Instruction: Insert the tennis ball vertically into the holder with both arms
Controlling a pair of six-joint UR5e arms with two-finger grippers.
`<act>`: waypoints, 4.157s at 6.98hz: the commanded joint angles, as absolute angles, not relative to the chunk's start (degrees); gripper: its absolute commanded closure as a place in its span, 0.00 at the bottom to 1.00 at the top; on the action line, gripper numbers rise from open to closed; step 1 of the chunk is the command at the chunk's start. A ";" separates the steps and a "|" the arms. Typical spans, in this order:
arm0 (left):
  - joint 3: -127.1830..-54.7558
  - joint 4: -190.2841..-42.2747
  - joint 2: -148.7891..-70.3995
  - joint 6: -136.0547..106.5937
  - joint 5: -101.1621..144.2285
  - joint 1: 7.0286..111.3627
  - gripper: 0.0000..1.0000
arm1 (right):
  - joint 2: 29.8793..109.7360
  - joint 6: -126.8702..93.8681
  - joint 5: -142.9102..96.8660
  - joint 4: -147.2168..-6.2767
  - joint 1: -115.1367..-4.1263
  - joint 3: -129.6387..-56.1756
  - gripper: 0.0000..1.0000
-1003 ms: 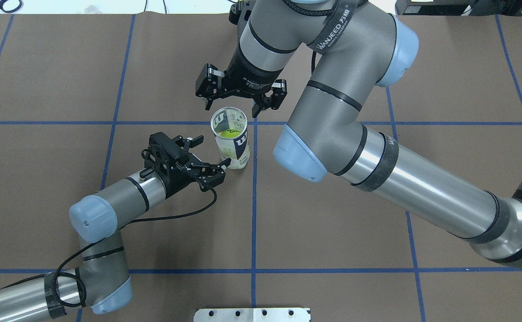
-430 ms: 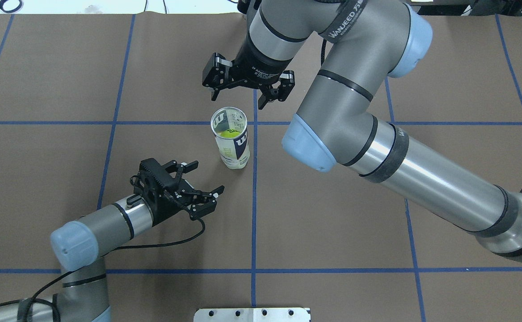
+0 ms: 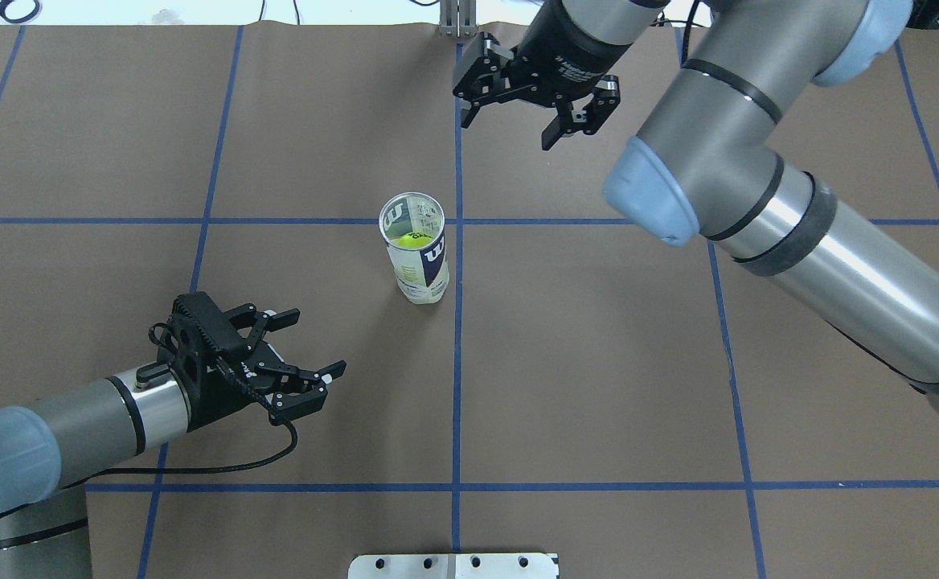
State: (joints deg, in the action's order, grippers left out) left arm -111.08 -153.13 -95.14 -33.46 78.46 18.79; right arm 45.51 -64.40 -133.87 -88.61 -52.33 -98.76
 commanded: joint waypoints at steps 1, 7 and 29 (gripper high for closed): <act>-113.91 -138.51 -95.44 -34.19 93.58 34.26 0.01 | 55.42 -54.45 -135.09 -88.77 -58.34 -101.25 0.01; -96.95 -103.97 -115.40 -33.31 118.57 58.61 0.15 | 75.92 -12.54 -134.30 -88.86 -71.61 -96.87 0.00; -93.59 -87.01 -89.83 1.58 134.38 92.11 0.00 | 92.10 -4.22 -139.04 -95.62 -89.02 -98.44 0.00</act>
